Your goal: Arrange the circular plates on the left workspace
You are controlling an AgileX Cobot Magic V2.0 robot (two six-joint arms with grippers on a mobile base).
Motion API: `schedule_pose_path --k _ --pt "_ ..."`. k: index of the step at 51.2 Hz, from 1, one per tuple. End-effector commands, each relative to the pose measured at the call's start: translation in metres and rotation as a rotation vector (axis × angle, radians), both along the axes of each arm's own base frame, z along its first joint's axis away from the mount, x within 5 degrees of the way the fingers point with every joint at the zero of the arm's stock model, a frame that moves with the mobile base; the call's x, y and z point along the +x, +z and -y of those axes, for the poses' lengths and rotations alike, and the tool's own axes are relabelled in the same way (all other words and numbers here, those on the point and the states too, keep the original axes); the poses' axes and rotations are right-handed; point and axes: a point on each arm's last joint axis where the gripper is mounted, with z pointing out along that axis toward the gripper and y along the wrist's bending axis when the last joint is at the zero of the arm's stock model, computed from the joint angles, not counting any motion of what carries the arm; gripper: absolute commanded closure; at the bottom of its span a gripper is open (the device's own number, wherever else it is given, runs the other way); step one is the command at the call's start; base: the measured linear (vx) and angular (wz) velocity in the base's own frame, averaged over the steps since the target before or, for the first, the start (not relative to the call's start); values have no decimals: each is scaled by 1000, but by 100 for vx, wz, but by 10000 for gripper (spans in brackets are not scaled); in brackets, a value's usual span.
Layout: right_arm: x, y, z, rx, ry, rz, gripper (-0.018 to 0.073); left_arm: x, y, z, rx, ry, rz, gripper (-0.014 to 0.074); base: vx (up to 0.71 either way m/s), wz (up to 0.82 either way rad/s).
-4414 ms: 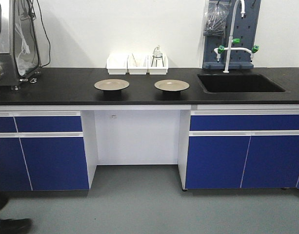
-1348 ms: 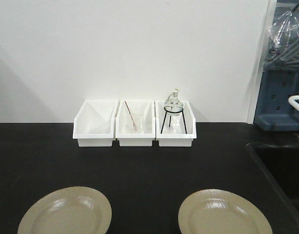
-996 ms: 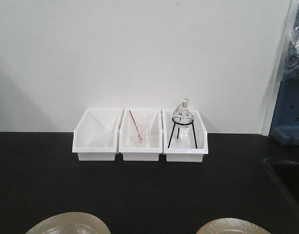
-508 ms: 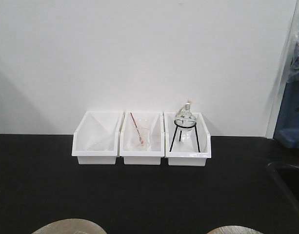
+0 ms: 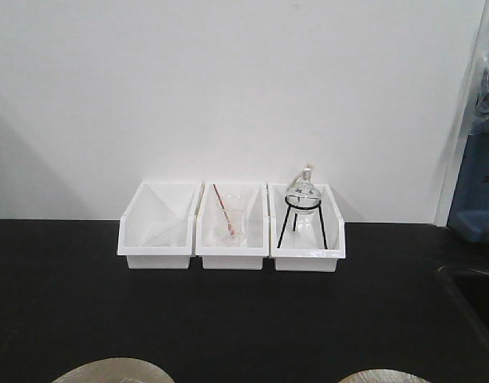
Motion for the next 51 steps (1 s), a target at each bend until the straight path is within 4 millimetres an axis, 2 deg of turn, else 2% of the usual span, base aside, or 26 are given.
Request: schedule_pose_path --k 1,6,11,19,23,28,35,40,46,51 --pt "-10 40 0 123 37 154 564 -5 23 1 -281 -35 93 596 0 0" --pt "-12 75 1 188 34 46 564 -9 38 6 -281 -68 9 596 0 0" --pt "-2 106 1 198 16 -90 564 -10 60 9 -256 -99 -51 596 0 0" --pt "48 144 -5 288 60 -347 564 1 113 20 -251 -222 -110 596 0 0" --pt "80 153 -15 267 120 -490 564 21 134 29 -231 -330 -184 596 0 0" --pt "118 157 -33 214 224 -663 564 50 150 41 -241 -492 -260 596 0 0" --pt "154 149 -57 180 437 -860 564 101 158 52 -324 -674 -334 596 0 0" --pt "170 134 -70 214 607 -949 564 140 149 55 -433 -762 -395 596 0 0" --pt "181 123 -62 273 723 -1009 564 169 124 49 -559 -875 -504 596 0 0" --pt "186 119 -44 377 737 -1014 564 178 108 35 -605 -922 -552 596 0 0"
